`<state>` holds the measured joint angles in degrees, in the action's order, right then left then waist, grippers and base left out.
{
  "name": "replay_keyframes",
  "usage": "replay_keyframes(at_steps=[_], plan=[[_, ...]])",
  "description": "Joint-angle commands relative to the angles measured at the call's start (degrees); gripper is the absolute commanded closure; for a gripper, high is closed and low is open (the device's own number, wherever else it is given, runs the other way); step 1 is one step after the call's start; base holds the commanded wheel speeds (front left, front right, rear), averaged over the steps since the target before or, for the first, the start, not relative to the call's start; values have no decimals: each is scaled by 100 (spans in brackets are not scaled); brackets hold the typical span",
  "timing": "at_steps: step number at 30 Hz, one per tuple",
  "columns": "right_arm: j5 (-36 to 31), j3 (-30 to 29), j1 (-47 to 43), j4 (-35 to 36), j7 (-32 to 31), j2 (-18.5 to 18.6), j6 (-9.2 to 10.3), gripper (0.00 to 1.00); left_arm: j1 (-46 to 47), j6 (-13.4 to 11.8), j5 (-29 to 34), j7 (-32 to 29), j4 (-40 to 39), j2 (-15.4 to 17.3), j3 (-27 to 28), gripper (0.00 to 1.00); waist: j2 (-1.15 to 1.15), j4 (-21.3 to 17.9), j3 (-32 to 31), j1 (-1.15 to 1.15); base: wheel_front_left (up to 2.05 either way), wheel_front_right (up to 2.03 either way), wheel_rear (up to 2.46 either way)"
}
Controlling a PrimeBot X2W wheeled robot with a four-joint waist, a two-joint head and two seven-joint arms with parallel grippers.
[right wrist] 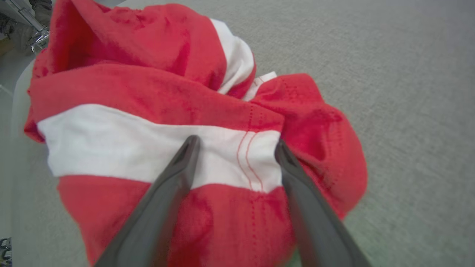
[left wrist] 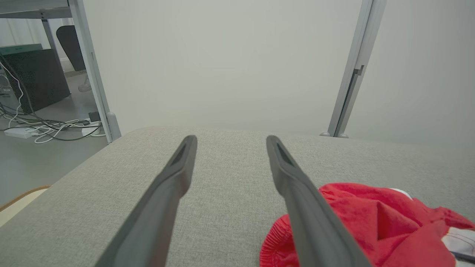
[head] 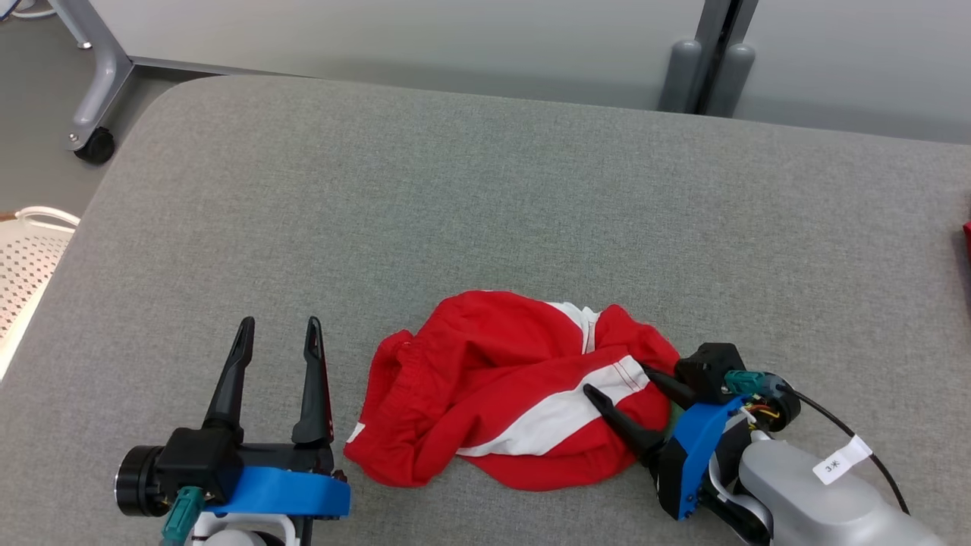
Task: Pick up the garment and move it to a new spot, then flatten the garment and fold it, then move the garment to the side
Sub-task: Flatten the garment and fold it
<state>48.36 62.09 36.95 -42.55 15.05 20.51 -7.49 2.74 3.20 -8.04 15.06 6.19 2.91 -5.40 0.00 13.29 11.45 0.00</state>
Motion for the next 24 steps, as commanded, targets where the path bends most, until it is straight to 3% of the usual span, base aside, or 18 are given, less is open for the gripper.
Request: replay_keyframes(at_steps=[1, 5, 6, 7, 16, 24], plan=[[165, 272, 213, -145, 10, 57, -1, 0, 116, -29, -17, 12, 13, -4, -42, 0, 0, 38, 40, 0, 0, 0, 0], [470, 687, 421, -342, -1, 0, -1, 1, 163, -56, -52, 12, 21, -4, -113, 0, 0, 74, 92, 0, 0, 0, 0], [561, 733, 483, -344, -1, -24, -1, 84, 173, -57, -70, 12, 22, -4, -127, 0, 0, 77, 102, 0, 0, 0, 0], [628, 752, 541, -315, 0, -33, -1, 100, 181, -68, -85, 12, 20, -4, -138, 0, 0, 79, 109, 0, 0, 0, 0], [345, 420, 614, 115, 7, 162, -1, 100, 53, -101, -130, 12, 41, -3, -53, 0, 0, -81, 6, 0, 0, 0, 0], [-475, -850, -74, 1067, 7, 387, -1, 100, -99, -30, -140, 12, 55, -3, 121, 0, 0, -530, -277, 0, 0, 0, 0]])
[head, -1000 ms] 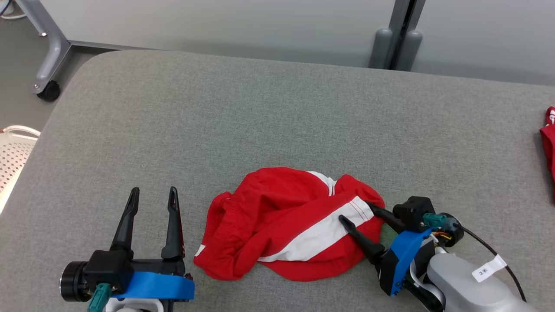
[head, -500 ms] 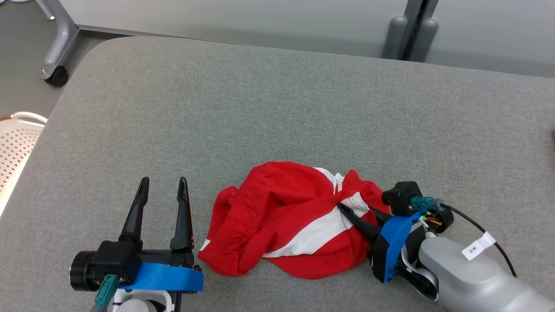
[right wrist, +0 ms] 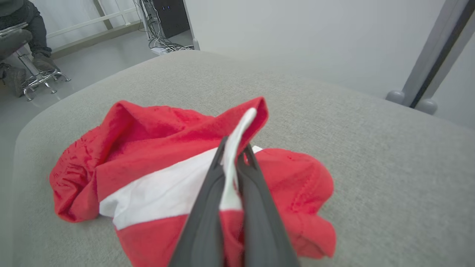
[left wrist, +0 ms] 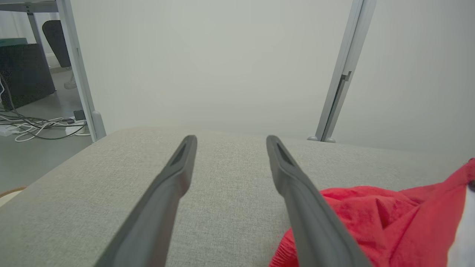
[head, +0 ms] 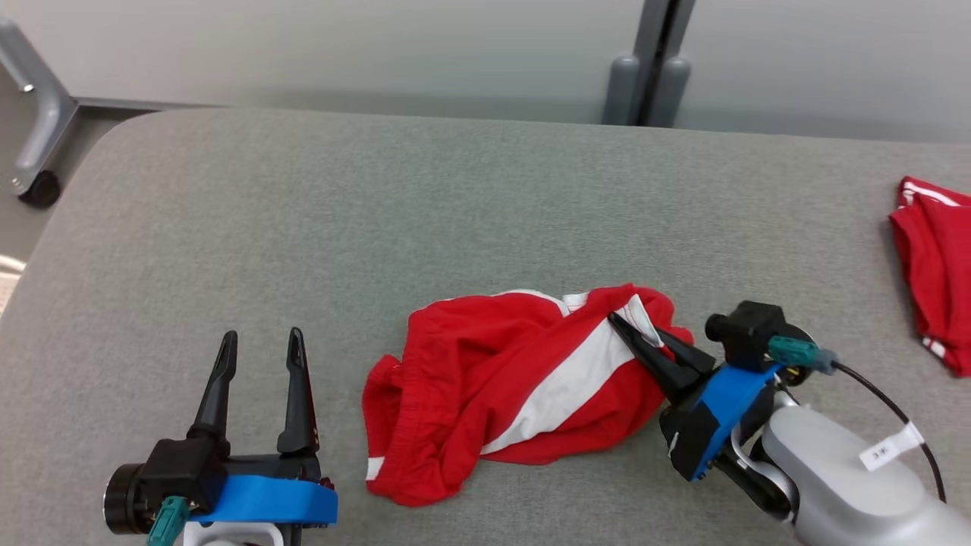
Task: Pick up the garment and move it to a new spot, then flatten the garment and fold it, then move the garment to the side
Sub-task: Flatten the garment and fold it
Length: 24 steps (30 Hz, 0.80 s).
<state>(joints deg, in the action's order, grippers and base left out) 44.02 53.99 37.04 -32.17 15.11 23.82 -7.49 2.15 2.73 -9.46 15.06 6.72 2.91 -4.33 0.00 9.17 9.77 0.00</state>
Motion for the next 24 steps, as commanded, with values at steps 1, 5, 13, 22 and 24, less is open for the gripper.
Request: replay_keyframes(at_steps=[1, 5, 13, 22, 24], plan=[[-151, -187, -223, 170, 2, 70, -1, 100, -62, 17, 2, 12, -1, -3, 36, 0, 0, -187, -141, 0, 0, 0, 0], [-510, -789, -882, 695, 2, 126, -1, 100, -147, 39, -14, 12, 21, -3, 78, 0, 0, -446, -251, 0, 0, 0, 0], [-1092, -1841, -2374, 1446, 2, -35, -2, 100, -287, 74, -42, 12, 65, -2, 85, 0, 0, -779, -395, 0, 0, 0, 0], [-1535, -2170, -3430, 1552, 1, -325, -2, 0, -418, 113, -35, 12, 103, -2, 122, 0, 0, -939, -539, 0, 0, 0, 0], [-1596, -2317, -3476, 1651, 2, -366, -1, 0, -436, 121, -18, 12, 107, -2, 142, 0, 0, -967, -571, 0, 0, 0, 0]])
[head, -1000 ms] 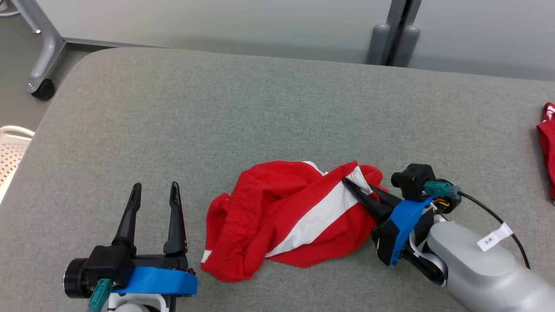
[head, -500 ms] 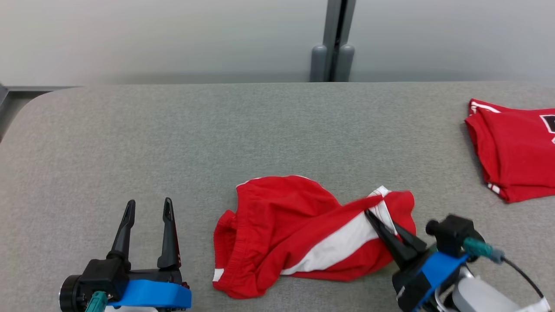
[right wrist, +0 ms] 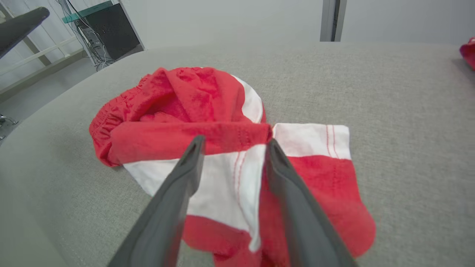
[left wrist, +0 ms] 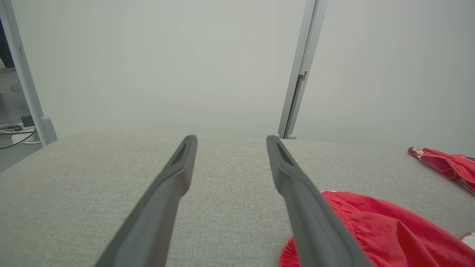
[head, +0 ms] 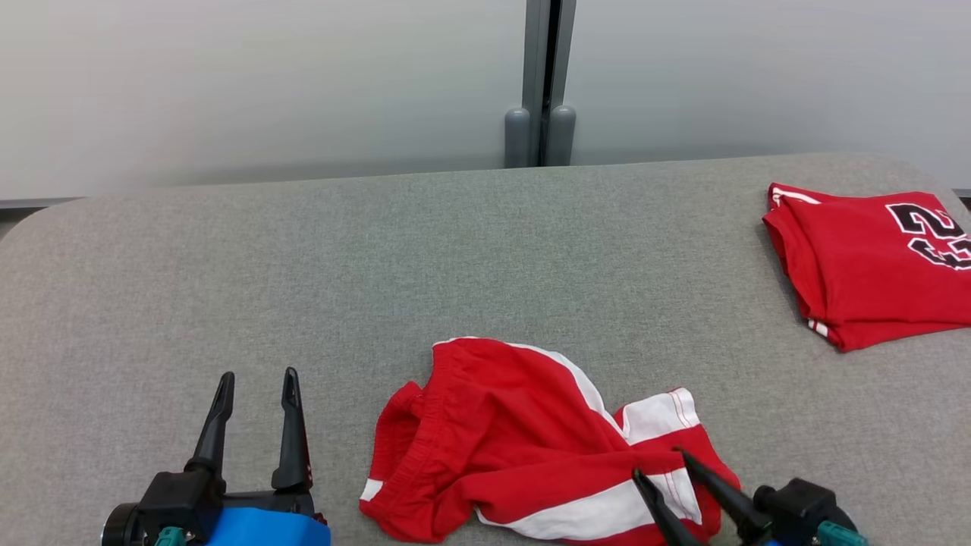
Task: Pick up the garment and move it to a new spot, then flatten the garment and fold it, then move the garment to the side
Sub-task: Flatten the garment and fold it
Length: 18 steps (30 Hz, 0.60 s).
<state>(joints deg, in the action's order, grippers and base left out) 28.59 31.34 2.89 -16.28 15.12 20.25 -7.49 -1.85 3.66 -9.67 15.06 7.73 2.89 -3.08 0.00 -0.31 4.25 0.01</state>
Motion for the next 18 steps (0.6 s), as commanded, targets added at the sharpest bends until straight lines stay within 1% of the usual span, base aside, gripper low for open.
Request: replay_keyframes(at_steps=[1, 6, 10, 15, 18], plan=[[-90, -122, -65, 119, 0, -4, -1, 0, -46, 22, 9, 12, 8, -1, 26, 0, 0, -31, -39, -1, 0, 0, 0], [-288, -431, 83, 455, 0, 115, -1, 0, -91, 63, 41, 12, 29, -1, 46, 0, 0, -38, -109, -1, 0, 0, 0], [-312, -559, 432, 454, 0, 263, -1, 0, -57, 80, 48, 12, 19, 0, 41, 0, 0, -19, -100, -1, 0, 0, 0], [-175, -438, 1115, -142, 1, 446, -1, 0, 2, 80, 77, 12, 0, -1, 67, 0, 0, 26, -35, -1, 0, 0, 0], [-56, -233, 1512, -752, -65, 526, -1, 0, 56, 85, 108, 12, 1, -1, 74, 0, 0, 86, 14, -1, 0, 0, 0]])
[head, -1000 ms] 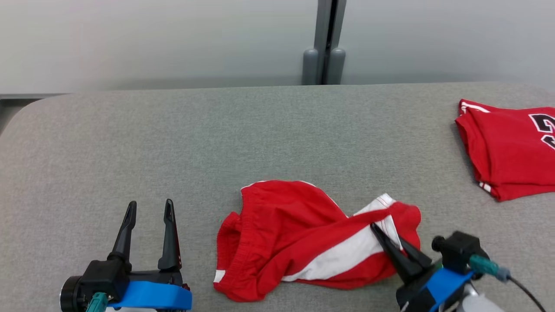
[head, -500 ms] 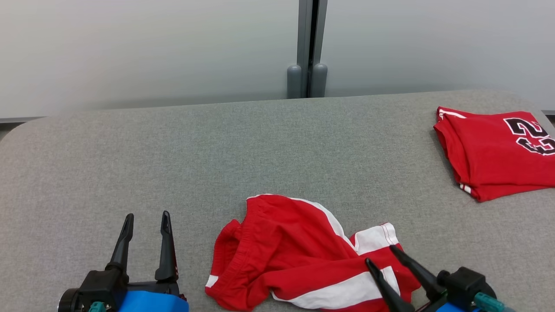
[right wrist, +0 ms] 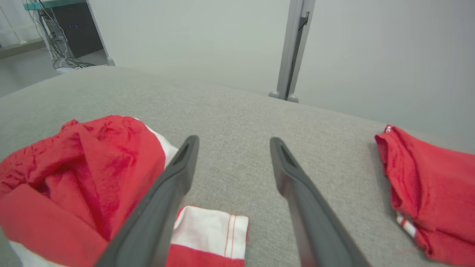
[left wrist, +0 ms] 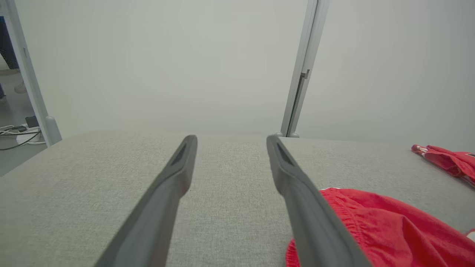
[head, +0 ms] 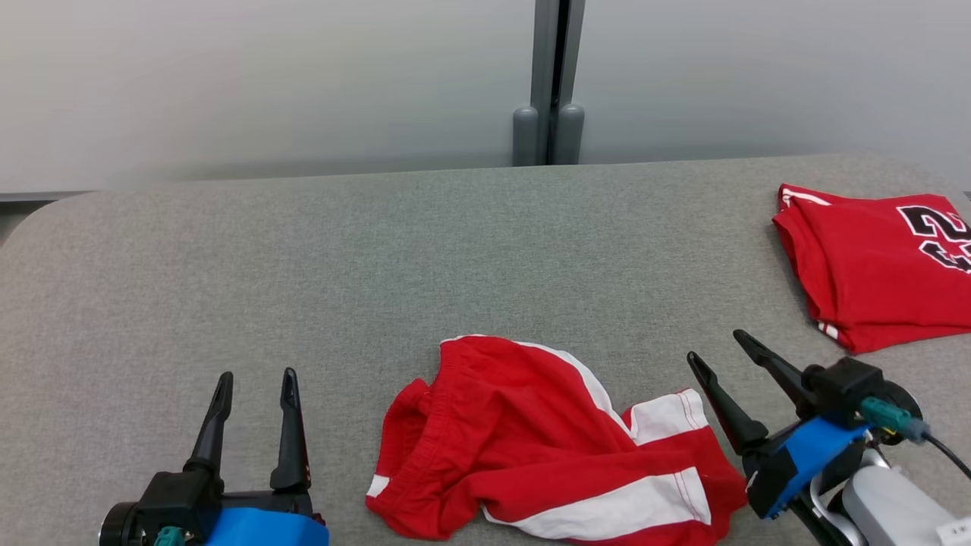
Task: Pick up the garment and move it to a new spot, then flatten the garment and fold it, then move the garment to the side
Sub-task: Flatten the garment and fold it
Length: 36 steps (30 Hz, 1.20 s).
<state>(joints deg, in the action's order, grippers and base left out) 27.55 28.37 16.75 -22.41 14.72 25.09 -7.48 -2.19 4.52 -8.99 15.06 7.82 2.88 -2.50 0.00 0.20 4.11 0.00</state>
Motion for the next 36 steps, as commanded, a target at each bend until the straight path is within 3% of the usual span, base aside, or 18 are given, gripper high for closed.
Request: replay_keyframes(at_steps=[1, 11, 19, 20, 21, 22, 23, 36], plan=[[93, 145, 238, -331, -69, 34, -2, 0, 107, -4, 45, 12, -13, 0, 16, 0, 0, 55, 43, 0, 0, 0, 0], [657, 1155, 853, -1871, -306, -37, -2, 0, 206, -26, 19, 12, -33, 0, -5, 0, 0, 255, 235, 0, 0, 0, 0], [1138, 2006, 1126, -2529, -472, -141, -3, 0, 263, -36, 11, 12, -27, 0, -39, 0, 0, 311, 315, 0, 0, 0, 0], [1227, 2124, 1141, -2549, -508, -157, -3, 14, 263, -37, 11, 12, -26, 1, -38, 0, 0, 314, 316, 0, 0, 0, 0], [1289, 2232, 1164, -2539, -516, -156, -4, 64, 266, -40, 11, 12, -26, 0, -40, 0, 0, 315, 318, 0, 0, 0, 0], [1289, 2232, 1164, -2539, -516, -156, -4, 64, 266, -40, 11, 12, -26, 0, -40, 0, 0, 315, 318, 0, 0, 0, 0], [1361, 2293, 1223, -2527, -460, -135, -4, 100, 269, -44, 14, 12, -28, 0, -39, 0, 0, 315, 322, 0, 0, 0, 0], [1693, 2360, 3097, -2843, 16, 229, -2, 100, 539, -98, -56, 12, -55, 0, -203, 0, 0, 572, 661, 0, 0, 0, 0]])
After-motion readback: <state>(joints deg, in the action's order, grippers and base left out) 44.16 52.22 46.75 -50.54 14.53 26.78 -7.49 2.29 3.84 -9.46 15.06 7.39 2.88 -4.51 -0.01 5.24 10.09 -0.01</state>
